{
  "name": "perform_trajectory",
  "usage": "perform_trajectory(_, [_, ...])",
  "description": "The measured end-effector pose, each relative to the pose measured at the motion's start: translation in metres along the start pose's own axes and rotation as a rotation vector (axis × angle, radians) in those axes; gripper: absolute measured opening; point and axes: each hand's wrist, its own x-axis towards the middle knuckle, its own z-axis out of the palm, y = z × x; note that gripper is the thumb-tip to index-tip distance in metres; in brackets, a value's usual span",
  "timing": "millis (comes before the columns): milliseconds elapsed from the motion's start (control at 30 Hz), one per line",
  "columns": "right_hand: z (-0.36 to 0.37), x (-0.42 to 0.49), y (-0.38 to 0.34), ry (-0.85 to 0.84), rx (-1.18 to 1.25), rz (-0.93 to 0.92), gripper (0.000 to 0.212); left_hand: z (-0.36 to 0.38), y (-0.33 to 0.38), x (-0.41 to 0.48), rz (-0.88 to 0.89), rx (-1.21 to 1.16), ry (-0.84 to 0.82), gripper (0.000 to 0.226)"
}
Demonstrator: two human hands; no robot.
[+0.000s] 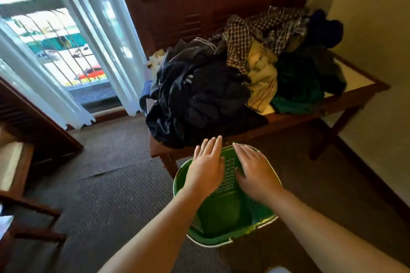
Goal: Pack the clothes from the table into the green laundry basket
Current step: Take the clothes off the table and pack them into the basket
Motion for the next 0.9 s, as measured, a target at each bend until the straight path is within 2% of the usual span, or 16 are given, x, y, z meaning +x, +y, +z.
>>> perform_trajectory(267, [-0.054,0.058,-0.001,0.076,0.019,-0.026,0.071,-0.045,0.015,0.06,0.003,-0.03,0.103,0.068])
perform_trajectory(467, [-0.091,0.114,0.027,0.092,0.003,-0.047,0.07,-0.056,0.016,0.109,-0.038,-0.048,0.128,0.071])
perform_trajectory(767, [-0.137,0.274,0.134,0.082,-0.029,-0.103,0.069,-0.029,0.037,0.274,-0.072,-0.07,0.204,0.071])
perform_trajectory(900, [-0.158,0.358,0.201,0.074,-0.044,-0.045,0.079,-0.018,0.06,0.359,-0.107,-0.062,0.207,0.072])
